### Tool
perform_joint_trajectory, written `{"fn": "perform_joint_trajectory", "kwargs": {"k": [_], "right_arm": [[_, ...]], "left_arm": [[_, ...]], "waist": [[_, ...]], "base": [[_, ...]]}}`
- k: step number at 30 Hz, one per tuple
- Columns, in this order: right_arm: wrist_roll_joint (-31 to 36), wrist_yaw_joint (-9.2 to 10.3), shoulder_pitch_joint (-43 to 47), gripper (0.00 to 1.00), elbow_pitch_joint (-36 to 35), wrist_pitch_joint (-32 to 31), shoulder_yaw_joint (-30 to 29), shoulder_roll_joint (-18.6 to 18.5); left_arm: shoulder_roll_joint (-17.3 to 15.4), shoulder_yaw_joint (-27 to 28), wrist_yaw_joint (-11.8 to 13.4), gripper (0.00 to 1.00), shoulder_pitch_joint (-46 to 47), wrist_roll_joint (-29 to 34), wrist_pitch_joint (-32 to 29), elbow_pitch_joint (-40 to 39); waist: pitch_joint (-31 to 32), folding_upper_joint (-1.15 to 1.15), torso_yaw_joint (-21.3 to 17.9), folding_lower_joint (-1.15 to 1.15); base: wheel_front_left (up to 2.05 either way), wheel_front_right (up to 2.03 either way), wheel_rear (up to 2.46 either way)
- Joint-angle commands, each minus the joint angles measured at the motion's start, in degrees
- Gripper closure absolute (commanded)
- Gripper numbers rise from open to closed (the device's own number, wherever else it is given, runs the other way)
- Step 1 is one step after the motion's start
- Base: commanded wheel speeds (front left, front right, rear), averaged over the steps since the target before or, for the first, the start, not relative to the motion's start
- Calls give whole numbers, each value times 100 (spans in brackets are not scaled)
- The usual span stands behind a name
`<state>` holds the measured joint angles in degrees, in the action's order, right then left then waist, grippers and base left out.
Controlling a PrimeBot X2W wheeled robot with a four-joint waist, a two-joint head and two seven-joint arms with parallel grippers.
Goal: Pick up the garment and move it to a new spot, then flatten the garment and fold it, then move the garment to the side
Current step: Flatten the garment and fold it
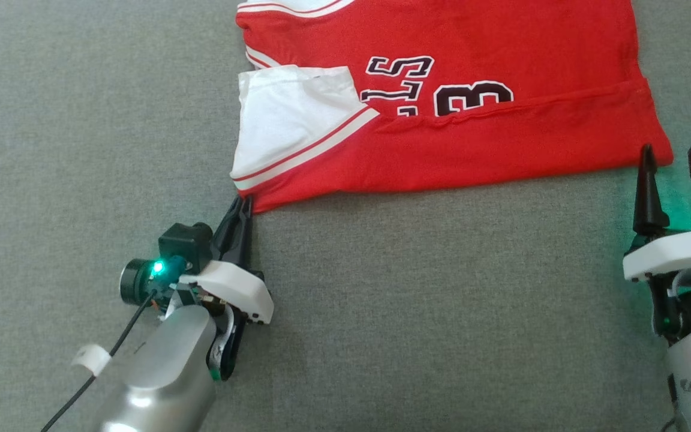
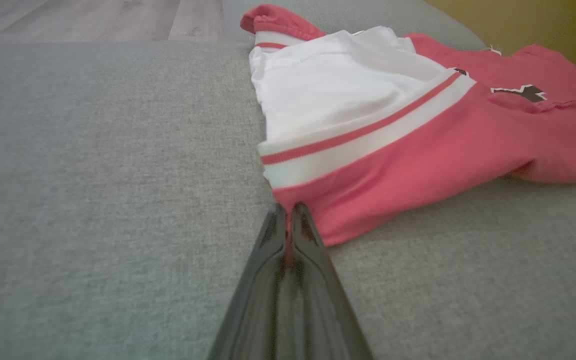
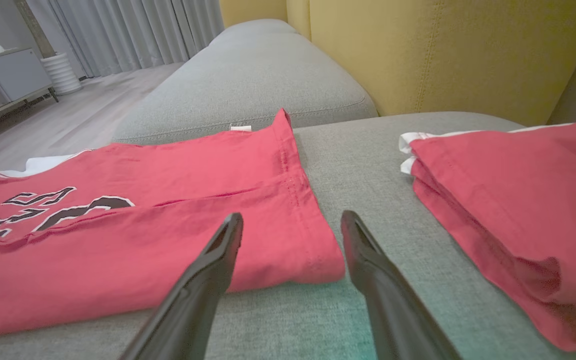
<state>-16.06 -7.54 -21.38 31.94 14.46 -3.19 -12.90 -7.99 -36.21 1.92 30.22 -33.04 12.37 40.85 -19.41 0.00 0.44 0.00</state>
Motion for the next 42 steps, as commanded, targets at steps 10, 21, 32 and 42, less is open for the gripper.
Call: {"fn": "perform_joint_trajectory", "kwargs": {"k": [10,21,32,42], "right_arm": [[-204,5,-74,0,644,-115,50,-257],[-271,5,-636,0,1393,-384,275,-670],[-438,5,-923,55,2044,-1030,720,-777],[-1175,5,-690,100,1755,-1121,1314,-1087]], "left_arm": [[-363,-30,109,100,-73,291,114,-453],[-775,-106,320,100,-127,460,-127,-1238],[-886,-148,392,100,-156,445,-249,-1508],[-1026,-159,480,100,-436,375,-252,-1686]], "waist": [[270,0,173,0],[251,0,267,0],[252,0,310,0],[548,0,252,0]], "base": [[0,0,0],[0,0,0],[0,0,0],[0,0,0]]}}
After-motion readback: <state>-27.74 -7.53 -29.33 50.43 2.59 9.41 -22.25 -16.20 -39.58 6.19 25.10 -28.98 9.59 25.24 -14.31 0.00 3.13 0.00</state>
